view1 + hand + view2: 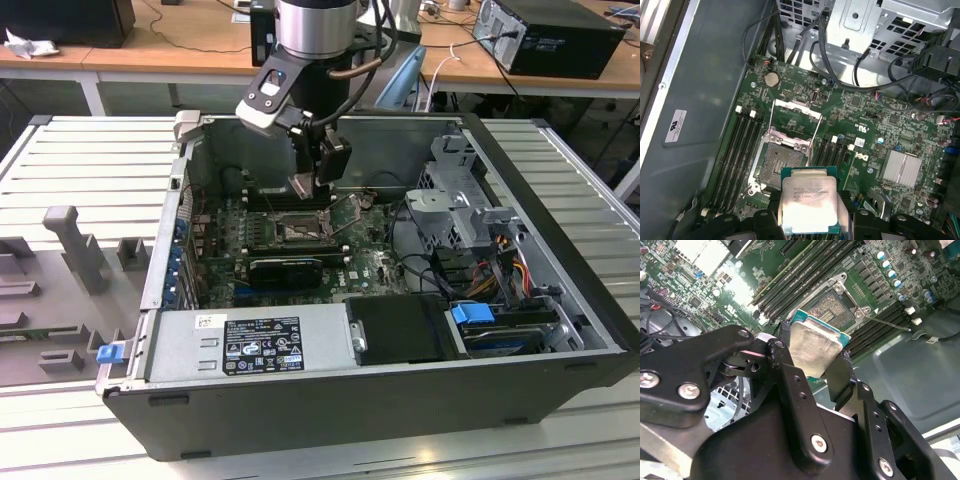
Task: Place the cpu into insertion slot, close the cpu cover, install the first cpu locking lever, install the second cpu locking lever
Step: 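Place the cpu into insertion slot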
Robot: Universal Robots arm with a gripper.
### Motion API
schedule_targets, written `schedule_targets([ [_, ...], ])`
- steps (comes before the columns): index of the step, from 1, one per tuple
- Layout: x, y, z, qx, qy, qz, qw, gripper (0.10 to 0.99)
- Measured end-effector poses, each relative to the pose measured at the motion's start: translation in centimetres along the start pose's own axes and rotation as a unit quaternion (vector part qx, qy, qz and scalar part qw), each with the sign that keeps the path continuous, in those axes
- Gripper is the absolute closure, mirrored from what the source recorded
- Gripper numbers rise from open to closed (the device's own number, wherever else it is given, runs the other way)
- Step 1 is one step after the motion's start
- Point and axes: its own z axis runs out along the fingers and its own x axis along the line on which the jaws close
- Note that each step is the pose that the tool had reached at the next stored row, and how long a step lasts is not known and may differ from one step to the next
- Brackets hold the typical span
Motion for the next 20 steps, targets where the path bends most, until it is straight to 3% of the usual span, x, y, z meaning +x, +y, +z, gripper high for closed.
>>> schedule_targets([
  [7, -0.01, -0.02, 0.37, 0.0000, -0.0001, 0.005, 1.0000, 0.561],
  [10, -0.02, -0.05, 0.83, 0.0010, -0.0012, 0.031, 0.9995, 0.561],
  [14, -0.04, -0.09, 1.61, 0.0001, -0.0031, 0.069, 0.9976, 0.561],
  [20, -0.01, -0.13, 3.10, 0.0007, -0.0043, 0.096, 0.9954, 0.561],
])
